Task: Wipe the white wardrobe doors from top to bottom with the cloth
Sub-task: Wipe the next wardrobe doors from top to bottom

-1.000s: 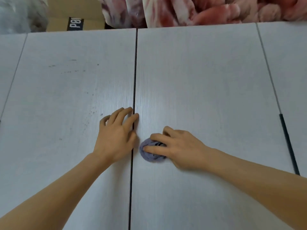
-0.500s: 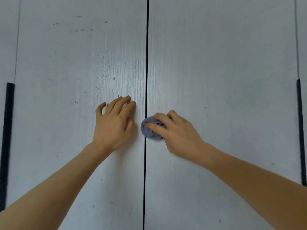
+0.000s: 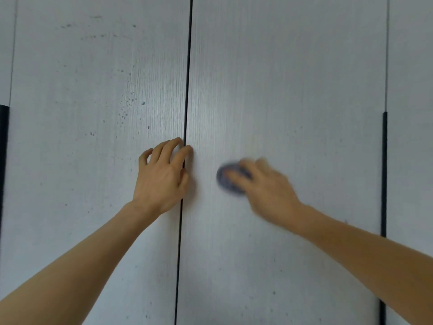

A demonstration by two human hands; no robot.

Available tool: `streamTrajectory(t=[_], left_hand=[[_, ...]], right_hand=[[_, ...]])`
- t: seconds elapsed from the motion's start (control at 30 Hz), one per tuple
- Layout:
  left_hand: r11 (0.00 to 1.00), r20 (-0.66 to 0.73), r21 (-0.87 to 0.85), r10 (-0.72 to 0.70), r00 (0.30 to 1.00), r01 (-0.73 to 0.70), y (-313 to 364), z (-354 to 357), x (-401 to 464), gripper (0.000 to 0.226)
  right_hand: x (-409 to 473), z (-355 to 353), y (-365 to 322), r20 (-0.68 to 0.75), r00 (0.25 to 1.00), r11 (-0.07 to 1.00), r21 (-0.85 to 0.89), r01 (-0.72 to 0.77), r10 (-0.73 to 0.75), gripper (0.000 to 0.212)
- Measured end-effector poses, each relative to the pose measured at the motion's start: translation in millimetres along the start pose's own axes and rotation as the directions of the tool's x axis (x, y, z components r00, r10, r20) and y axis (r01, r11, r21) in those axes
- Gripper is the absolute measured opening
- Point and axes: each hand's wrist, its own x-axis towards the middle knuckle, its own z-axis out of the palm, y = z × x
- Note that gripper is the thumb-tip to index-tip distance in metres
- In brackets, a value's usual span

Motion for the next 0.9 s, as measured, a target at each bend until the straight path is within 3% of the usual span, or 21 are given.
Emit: streamTrajectory(t=[0.07, 0.1, 0.13, 0.2, 0.27, 0.37, 0.43, 0.5, 0.57, 0.63, 0.7, 0.77, 0.83, 0.9], left_hand=[[1.0, 0.021, 0.013, 0.013, 1.0, -0.013, 11, 1, 2, 0.049], [1.0, 0.026, 0.015, 0.023, 0.999, -0.024, 17, 1, 3, 0.05], [0.999, 0.029, 0.013, 0.034, 0.999, -0.034, 24, 1, 4, 0.05], [0.998, 0.025, 0.005, 0.062, 0.998, -0.062, 37, 3, 7, 0.051], [0.996, 0.016, -0.006, 0.088, 0.996, -0.088, 51, 6, 12, 0.05], [0.995, 0.017, -0.023, 0.093, 0.995, -0.093, 67, 10, 25, 0.051], [0.997, 0.015, -0.03, 0.077, 0.997, -0.077, 75, 12, 31, 0.052], [0.997, 0.014, -0.026, 0.072, 0.997, -0.072, 81, 15, 33, 0.054], [0.994, 0.01, -0.008, 0.113, 0.994, -0.113, 90, 20, 33, 0.056], [0.982, 0.014, 0.034, 0.185, 0.983, -0.186, 99, 26, 30, 0.058], [0.966, 0.035, 0.062, 0.25, 0.968, -0.252, 110, 34, 26, 0.059], [0.961, 0.054, 0.085, 0.261, 0.964, -0.265, 121, 40, 24, 0.058], [0.963, 0.055, 0.1, 0.244, 0.968, -0.248, 129, 43, 27, 0.058], [0.966, 0.044, 0.096, 0.238, 0.97, -0.241, 135, 45, 30, 0.057]], right_hand=[[-31, -2, 2, 0.229, 0.896, 0.923, 0.028, 0.384, -0.379, 0.063], [-37, -8, 10, 0.282, 0.857, 0.898, 0.04, 0.439, -0.431, 0.062], [-37, -13, 22, 0.277, 0.87, 0.909, 0.035, 0.415, -0.408, 0.061], [-24, -26, 46, 0.161, 0.962, 0.973, -0.019, 0.228, -0.222, 0.061], [-1, -41, 73, -0.003, 0.999, 0.993, -0.115, -0.033, 0.033, 0.06], [27, -56, 99, -0.181, 0.919, 0.919, -0.127, -0.374, 0.349, 0.052], [24, -49, 95, -0.177, 0.879, 0.887, -0.06, -0.458, 0.442, 0.05], [2, -37, 80, -0.144, 0.942, 0.949, -0.041, -0.311, 0.302, 0.05], [-34, -31, 75, -0.033, 0.998, 0.992, -0.116, 0.047, -0.051, 0.05], [-59, -38, 87, 0.103, 0.946, 0.937, -0.14, 0.319, -0.307, 0.052], [-61, -53, 109, 0.142, 0.932, 0.918, -0.175, 0.355, -0.333, 0.048], [-48, -67, 132, 0.098, 0.974, 0.938, -0.265, 0.225, -0.205, 0.043], [-32, -81, 154, -0.006, 0.998, 0.951, -0.302, -0.059, 0.06, 0.05], [-19, -95, 169, -0.088, 0.93, 0.894, -0.255, -0.368, 0.358, 0.055]])
